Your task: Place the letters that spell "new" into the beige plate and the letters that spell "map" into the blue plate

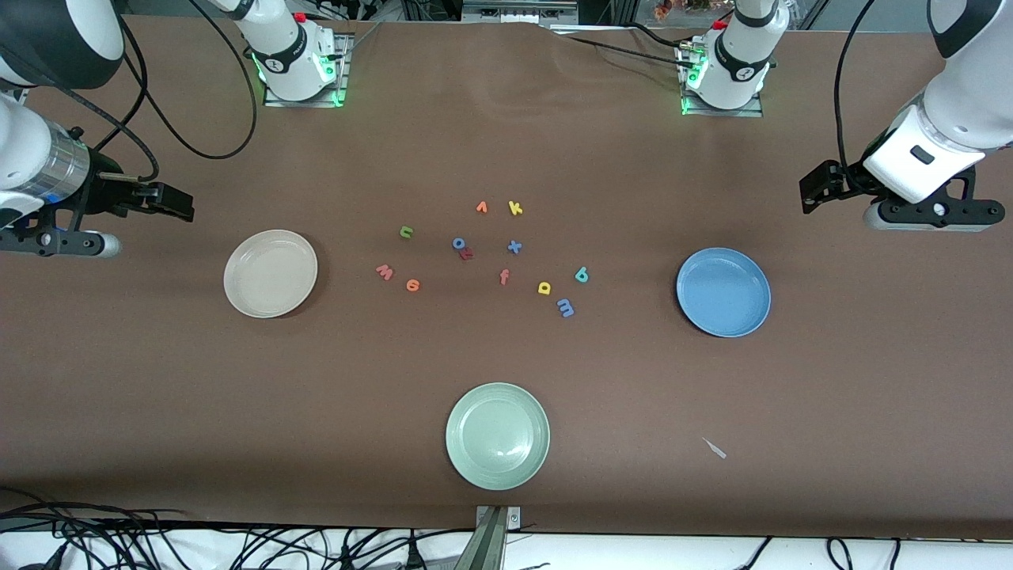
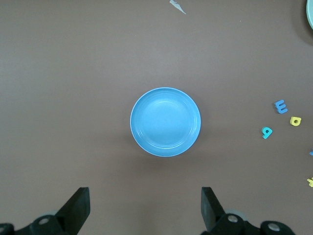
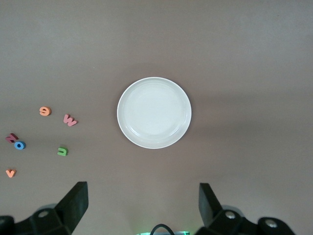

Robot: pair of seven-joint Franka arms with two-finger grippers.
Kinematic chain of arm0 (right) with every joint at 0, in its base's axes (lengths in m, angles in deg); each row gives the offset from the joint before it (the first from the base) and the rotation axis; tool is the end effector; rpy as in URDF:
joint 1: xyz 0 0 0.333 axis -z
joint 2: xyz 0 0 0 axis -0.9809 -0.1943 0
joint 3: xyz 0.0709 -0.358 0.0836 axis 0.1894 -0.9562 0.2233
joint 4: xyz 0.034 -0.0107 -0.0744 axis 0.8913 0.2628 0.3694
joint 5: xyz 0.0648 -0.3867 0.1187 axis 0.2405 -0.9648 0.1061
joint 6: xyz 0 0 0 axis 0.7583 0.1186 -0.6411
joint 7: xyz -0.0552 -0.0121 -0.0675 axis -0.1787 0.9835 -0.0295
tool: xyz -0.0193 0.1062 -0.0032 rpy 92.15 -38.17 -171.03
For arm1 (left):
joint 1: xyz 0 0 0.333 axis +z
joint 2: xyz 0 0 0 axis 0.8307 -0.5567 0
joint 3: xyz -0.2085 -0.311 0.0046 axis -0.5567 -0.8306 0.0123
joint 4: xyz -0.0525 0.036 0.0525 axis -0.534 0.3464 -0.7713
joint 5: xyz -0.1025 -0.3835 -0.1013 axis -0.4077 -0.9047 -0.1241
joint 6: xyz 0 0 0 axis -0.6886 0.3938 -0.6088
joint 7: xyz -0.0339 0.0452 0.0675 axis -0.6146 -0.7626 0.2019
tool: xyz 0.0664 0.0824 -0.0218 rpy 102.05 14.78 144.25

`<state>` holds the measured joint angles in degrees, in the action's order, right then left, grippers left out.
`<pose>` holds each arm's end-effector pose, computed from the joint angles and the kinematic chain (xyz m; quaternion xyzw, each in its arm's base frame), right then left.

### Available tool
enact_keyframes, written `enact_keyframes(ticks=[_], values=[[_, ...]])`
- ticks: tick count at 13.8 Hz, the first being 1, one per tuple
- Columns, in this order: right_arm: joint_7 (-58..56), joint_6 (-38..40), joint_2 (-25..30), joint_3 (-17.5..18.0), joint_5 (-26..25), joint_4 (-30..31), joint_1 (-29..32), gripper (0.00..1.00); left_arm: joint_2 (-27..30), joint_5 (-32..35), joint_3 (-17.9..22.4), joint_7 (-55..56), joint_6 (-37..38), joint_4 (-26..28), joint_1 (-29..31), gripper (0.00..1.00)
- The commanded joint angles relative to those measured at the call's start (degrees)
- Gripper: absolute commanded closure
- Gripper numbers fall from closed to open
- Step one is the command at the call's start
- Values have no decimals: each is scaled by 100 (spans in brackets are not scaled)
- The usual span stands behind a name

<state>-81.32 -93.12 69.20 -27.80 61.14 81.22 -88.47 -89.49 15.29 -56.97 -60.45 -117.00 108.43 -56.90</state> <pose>0.6091 0.0468 0.6092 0.9965 -0.0244 -0.0772 0.0213 0.5699 -0.0681 0.6328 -0.9994 0.0104 0.0240 0.0212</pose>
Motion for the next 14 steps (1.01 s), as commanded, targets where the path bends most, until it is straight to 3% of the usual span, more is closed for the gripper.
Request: enact_keyframes(ticks=[1,14], values=[[32,-16,51,17,99,72,27,0,117,139,-44,-77,114,43,-23,0],[32,-16,51,17,90,72,27,0,117,139,-88,-50,194,34,-23,0]])
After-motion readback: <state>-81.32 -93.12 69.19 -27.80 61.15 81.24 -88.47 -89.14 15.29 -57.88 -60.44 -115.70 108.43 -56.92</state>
